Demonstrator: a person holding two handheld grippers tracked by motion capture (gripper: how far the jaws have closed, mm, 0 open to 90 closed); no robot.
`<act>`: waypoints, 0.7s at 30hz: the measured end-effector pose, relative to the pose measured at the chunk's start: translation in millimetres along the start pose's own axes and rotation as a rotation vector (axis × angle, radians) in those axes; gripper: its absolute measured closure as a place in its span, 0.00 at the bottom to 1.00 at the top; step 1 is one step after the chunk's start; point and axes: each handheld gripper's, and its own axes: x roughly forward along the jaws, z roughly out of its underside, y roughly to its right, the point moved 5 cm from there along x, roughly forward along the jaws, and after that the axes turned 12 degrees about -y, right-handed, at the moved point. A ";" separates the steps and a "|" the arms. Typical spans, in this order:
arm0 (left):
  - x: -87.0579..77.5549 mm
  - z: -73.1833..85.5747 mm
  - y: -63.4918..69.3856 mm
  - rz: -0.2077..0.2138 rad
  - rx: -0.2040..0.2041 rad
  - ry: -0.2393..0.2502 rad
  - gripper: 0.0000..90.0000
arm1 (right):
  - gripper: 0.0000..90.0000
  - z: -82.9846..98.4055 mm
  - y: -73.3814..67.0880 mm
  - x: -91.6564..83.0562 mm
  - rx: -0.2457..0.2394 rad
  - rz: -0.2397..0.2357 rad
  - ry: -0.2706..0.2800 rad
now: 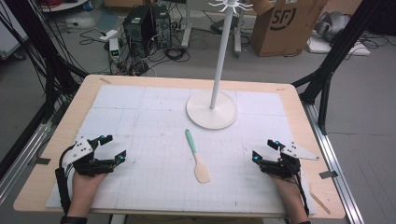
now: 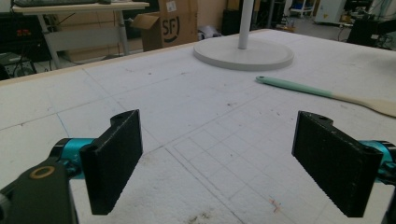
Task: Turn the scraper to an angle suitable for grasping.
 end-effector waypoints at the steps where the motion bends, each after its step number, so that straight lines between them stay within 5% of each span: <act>1: 0.1 0.0 0.0 -0.004 0.003 -0.003 0.19 | 0.19 0.0 -0.3 -0.3 0.007 -0.002 0.002; 10: 0.7 -0.1 0.6 -0.009 0.005 -0.008 0.19 | 0.19 -0.5 2.4 -1.1 0.033 -0.011 0.009; 21: 0.9 -0.1 0.3 -0.010 0.003 -0.009 0.19 | 0.19 -5.3 -0.9 4.2 -0.008 0.007 -0.009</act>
